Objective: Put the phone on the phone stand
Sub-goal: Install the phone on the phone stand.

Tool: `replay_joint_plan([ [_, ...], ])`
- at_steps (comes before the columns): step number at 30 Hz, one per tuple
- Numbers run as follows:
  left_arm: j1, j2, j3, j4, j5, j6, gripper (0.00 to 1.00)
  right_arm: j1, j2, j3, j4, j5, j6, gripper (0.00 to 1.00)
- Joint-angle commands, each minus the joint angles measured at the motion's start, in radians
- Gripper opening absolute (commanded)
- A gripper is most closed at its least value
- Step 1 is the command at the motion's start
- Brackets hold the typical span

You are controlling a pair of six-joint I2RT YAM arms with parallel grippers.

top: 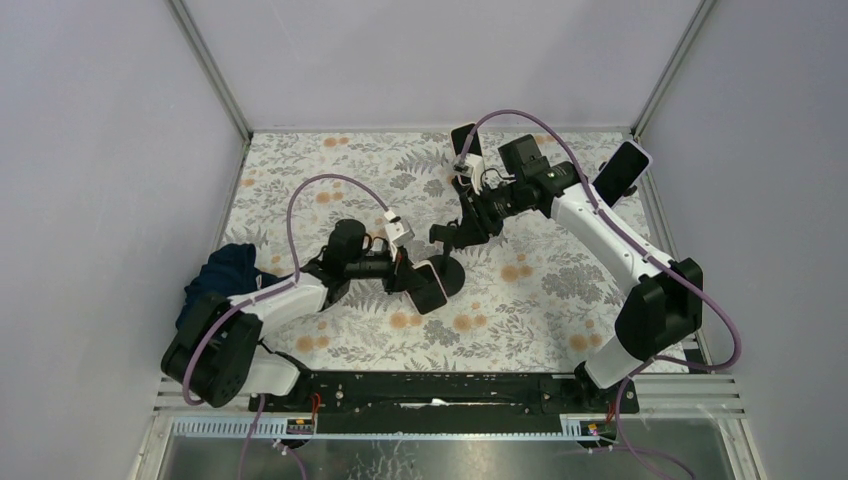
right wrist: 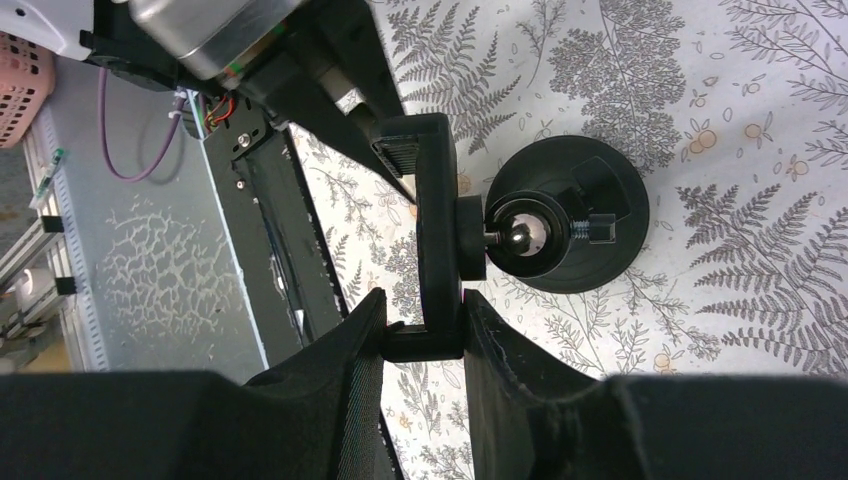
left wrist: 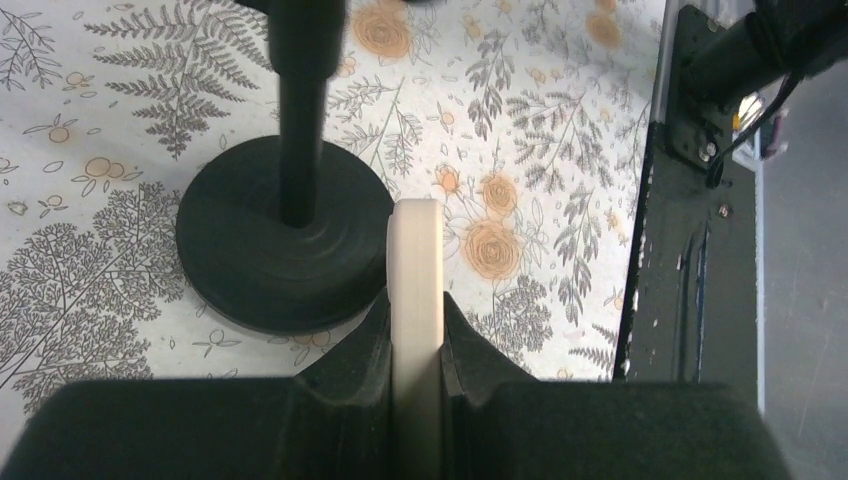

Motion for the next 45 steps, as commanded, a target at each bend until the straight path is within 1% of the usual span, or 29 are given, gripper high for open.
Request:
replay_joint_plan([
  [1,0.040,0.065,0.037,0.222,0.031,-0.073,0.00,0.005,0.017,0.014,-0.086,-0.112,0.033,0.04],
  [4,0.072,0.094,0.025,0.339,0.075,-0.148,0.00,0.004,0.014,0.004,-0.080,-0.116,0.035,0.04],
  [5,0.075,0.109,0.030,0.356,0.082,-0.155,0.00,0.005,0.015,0.003,-0.079,-0.118,0.036,0.04],
  [8,0.093,0.194,0.070,0.340,0.108,-0.185,0.00,0.004,0.016,0.007,-0.082,-0.125,0.037,0.04],
  [10,0.120,0.254,0.079,0.380,0.135,-0.269,0.00,0.005,0.014,0.009,-0.083,-0.127,0.035,0.04],
  [13,0.179,0.301,0.033,0.543,0.179,-0.434,0.00,0.004,0.006,0.004,-0.084,-0.120,0.029,0.04],
  [15,0.212,0.307,0.002,0.599,0.175,-0.486,0.00,0.005,0.002,0.000,-0.085,-0.117,0.023,0.04],
  [18,0.237,0.347,0.029,0.523,0.161,-0.490,0.00,0.004,0.006,0.001,-0.085,-0.122,0.023,0.03],
  [23,0.278,0.462,0.059,0.514,0.147,-0.578,0.00,0.005,0.005,-0.007,-0.085,-0.123,0.020,0.03],
  [28,0.294,0.537,0.111,0.327,0.116,-0.556,0.00,-0.007,0.011,-0.017,-0.062,-0.143,0.044,0.03],
  [34,0.299,0.579,0.142,0.208,0.082,-0.524,0.00,-0.075,0.051,-0.017,-0.040,-0.248,0.113,0.03],
  [37,0.301,0.597,0.154,0.175,0.070,-0.509,0.00,-0.107,0.079,-0.021,-0.024,-0.287,0.165,0.02],
  [45,0.301,0.601,0.164,0.150,0.067,-0.490,0.00,-0.144,0.114,-0.019,-0.027,-0.294,0.199,0.02],
])
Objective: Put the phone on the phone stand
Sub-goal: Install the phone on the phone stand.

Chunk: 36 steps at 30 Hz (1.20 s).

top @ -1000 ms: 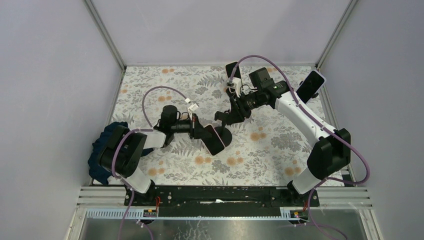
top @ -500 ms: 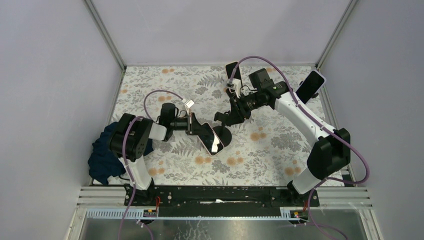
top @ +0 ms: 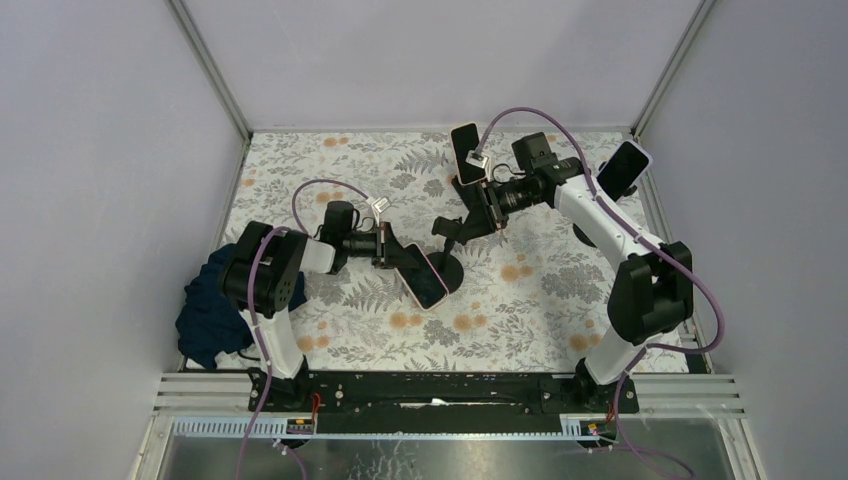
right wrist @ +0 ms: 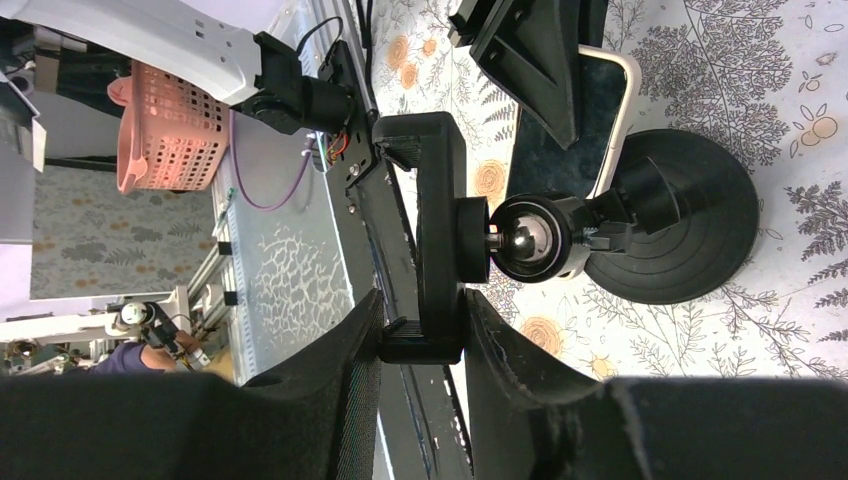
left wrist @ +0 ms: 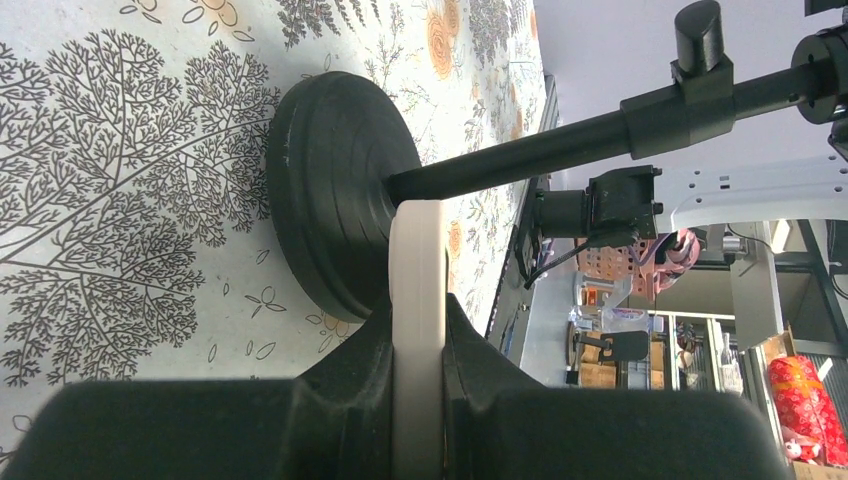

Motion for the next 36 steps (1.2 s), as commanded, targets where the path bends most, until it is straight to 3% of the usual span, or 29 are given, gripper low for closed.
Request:
replay_joint_plan([
  [1,0.025,0.046,-0.010,-0.088,-0.223,0.150,0.00,-0.031,0.032,0.001,-0.053,-0.025,0.078,0.02],
  [7,0.001,0.022,-0.017,-0.065,-0.200,0.141,0.00,-0.030,0.067,0.134,-0.198,0.018,-0.074,0.06],
  [13,-0.061,-0.131,0.006,-0.141,-0.185,0.174,0.00,0.057,0.072,0.288,-0.328,0.231,-0.266,0.06],
  [18,-0.058,-0.367,0.046,-0.385,-0.182,0.294,0.00,0.069,0.141,0.406,-0.471,0.239,-0.399,0.04],
  [25,-0.031,-0.623,0.114,-0.791,-0.187,0.497,0.00,0.069,0.188,0.448,-0.560,0.222,-0.503,0.07],
  [31,-0.030,-0.816,0.183,-0.821,-0.194,0.529,0.00,0.067,0.141,0.449,-0.494,0.225,-0.439,0.52],
  [36,-0.030,-0.897,0.289,-0.821,-0.218,0.547,0.00,0.067,-0.057,0.307,-0.221,0.339,-0.281,0.69],
])
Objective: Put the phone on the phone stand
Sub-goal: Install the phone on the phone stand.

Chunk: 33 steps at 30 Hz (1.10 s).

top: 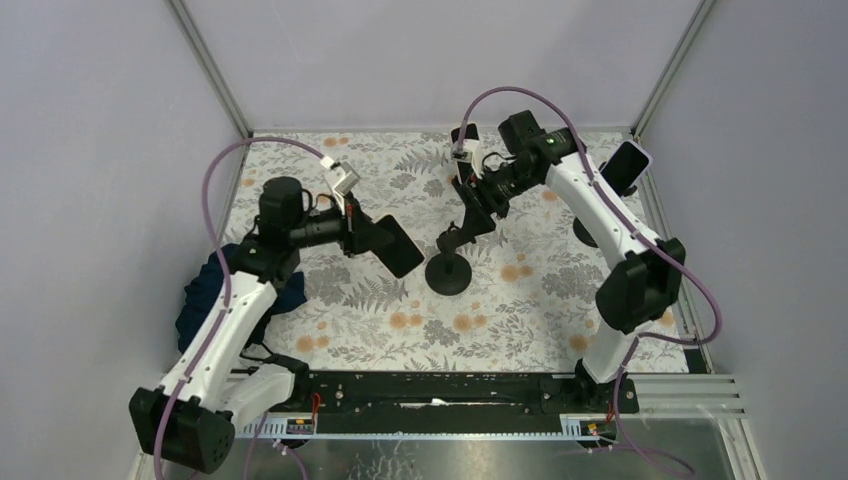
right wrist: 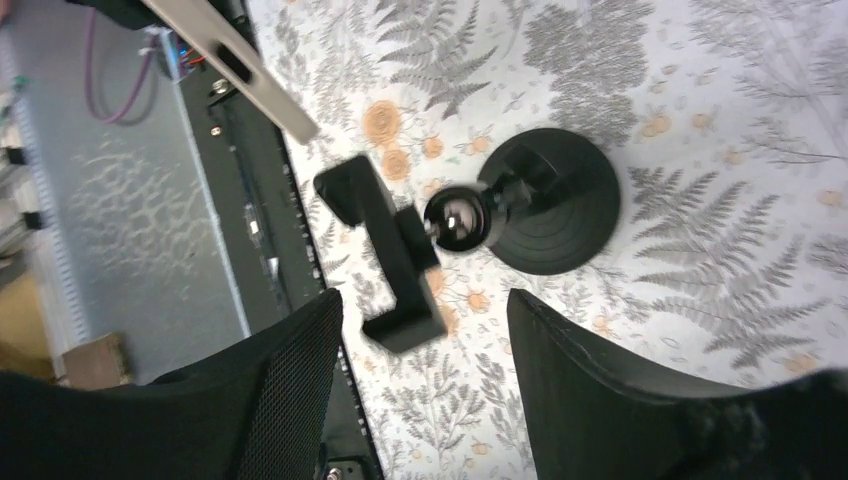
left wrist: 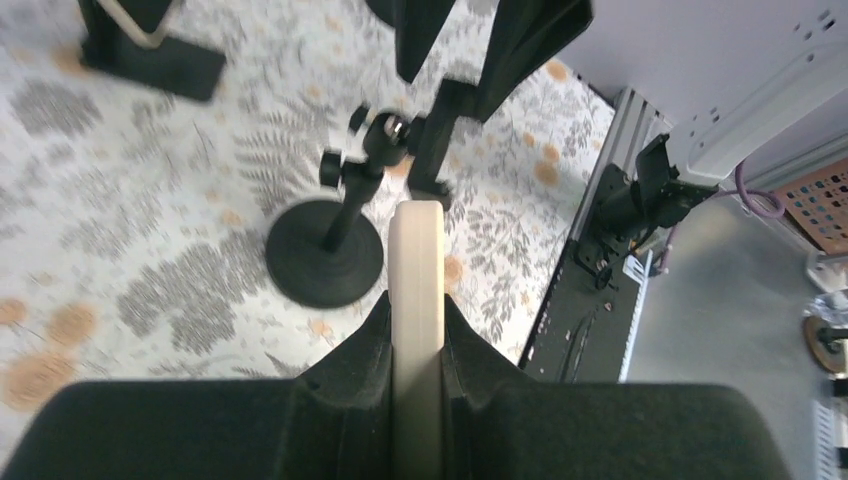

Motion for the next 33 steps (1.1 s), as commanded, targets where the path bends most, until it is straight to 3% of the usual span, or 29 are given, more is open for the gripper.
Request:
replay_joint_plan([
  [1,0.005,-0.074,0.117,0.003,-0.020,0.048,0.00,-0.002,-0.233,-0.109,0.254,0.114,0.139,0.70],
  [7,0.004,-0.104,0.188,0.069,0.009,0.064,0.00,0.030,-0.485,-0.378,0.473,0.177,0.160,0.74],
  [12,0.004,-0.048,0.208,0.226,0.086,-0.019,0.00,0.111,-0.521,-0.484,0.547,0.295,0.160,0.67],
  [16,0.004,-0.005,0.249,0.251,0.102,-0.033,0.00,0.168,-0.500,-0.520,0.608,0.421,0.175,0.55],
  [19,0.004,-0.003,0.250,0.252,0.100,-0.032,0.00,0.187,-0.483,-0.545,0.639,0.506,0.180,0.53],
  [22,0.003,-0.011,0.234,0.253,0.102,-0.030,0.00,0.200,-0.477,-0.563,0.652,0.517,0.185,0.53],
  [26,0.004,-0.015,0.222,0.254,0.110,-0.034,0.00,0.209,-0.475,-0.560,0.652,0.528,0.186,0.43],
  [33,-0.002,-0.004,0.218,0.269,0.111,-0.053,0.00,0.210,-0.491,-0.507,0.599,0.527,0.193,0.46],
])
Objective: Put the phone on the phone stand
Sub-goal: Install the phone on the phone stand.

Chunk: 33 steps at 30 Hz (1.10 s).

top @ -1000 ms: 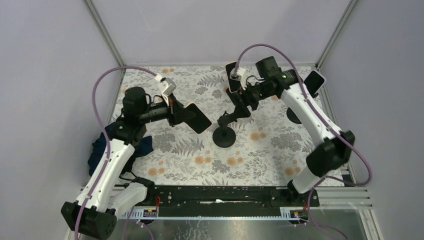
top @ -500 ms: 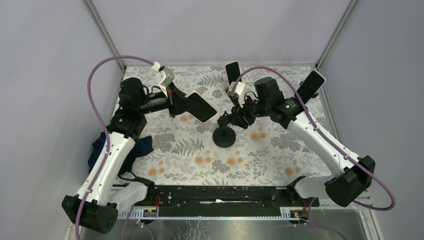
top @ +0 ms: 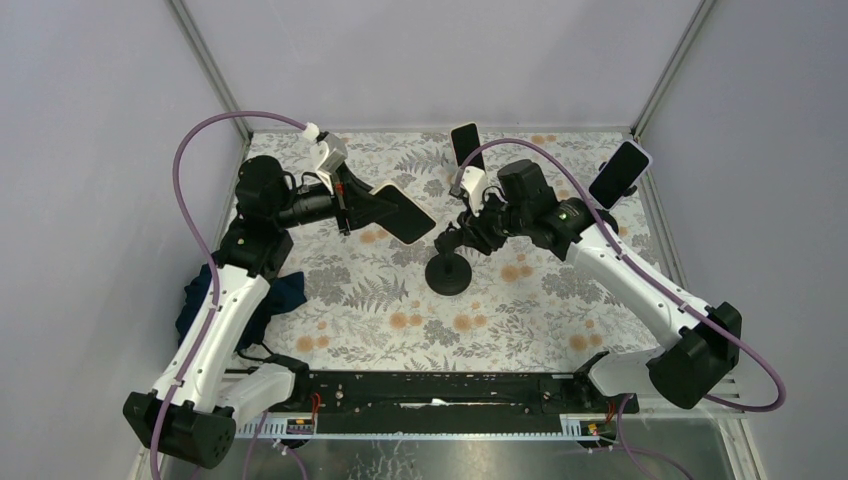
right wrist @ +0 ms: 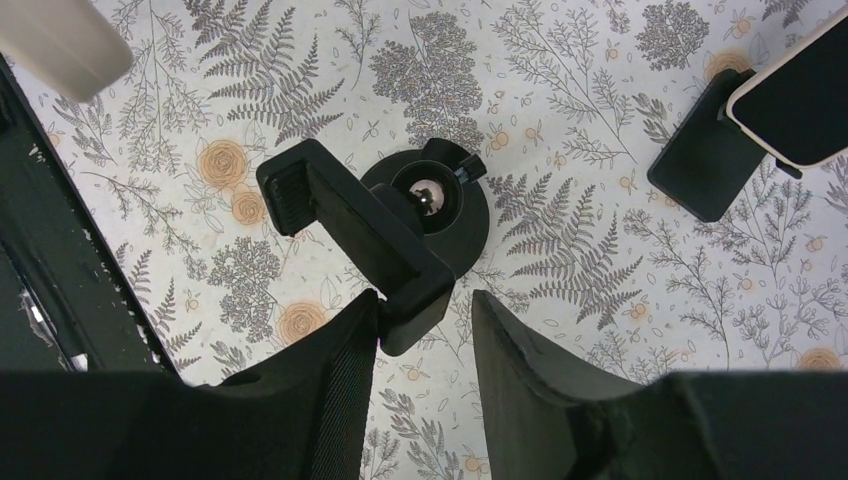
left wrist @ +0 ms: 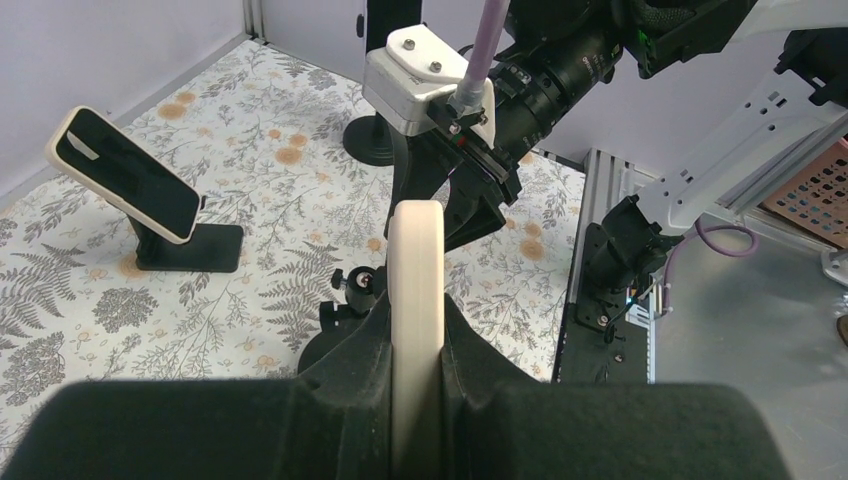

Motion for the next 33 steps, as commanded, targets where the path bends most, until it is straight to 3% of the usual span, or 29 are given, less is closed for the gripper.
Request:
replay_joint_plan([
  [1,-0.004,-0.010,0.015,0.104,0.018,-0.024,0.00,0.009,-0.027,0.063,-0.014,0.023,0.012,0.45],
  [5,-0.010,-0.010,0.000,0.116,0.006,-0.039,0.00,0.009,-0.036,0.050,-0.011,0.054,0.012,0.32],
  [13,-0.038,-0.005,-0.007,0.130,-0.018,-0.054,0.00,0.018,-0.041,0.040,0.002,0.063,0.007,0.28],
  [17,-0.058,0.001,-0.008,0.130,-0.029,-0.055,0.00,0.031,-0.038,0.045,0.001,0.071,0.003,0.11],
  [21,-0.083,0.013,-0.018,0.134,-0.044,-0.057,0.00,0.040,-0.036,0.053,-0.001,0.073,0.002,0.03],
  [24,-0.104,0.025,-0.031,0.150,-0.057,-0.064,0.00,0.041,-0.034,0.056,-0.003,0.074,0.005,0.06],
  [26,-0.112,0.028,-0.036,0.152,-0.067,-0.062,0.00,0.041,-0.036,0.054,0.000,0.081,0.005,0.23],
  [28,-0.113,0.026,-0.043,0.153,-0.073,-0.058,0.00,0.041,-0.040,0.055,-0.001,0.086,0.003,0.33],
  [33,-0.113,0.022,-0.057,0.154,-0.078,-0.057,0.00,0.041,-0.043,0.064,-0.006,0.075,0.006,0.38],
])
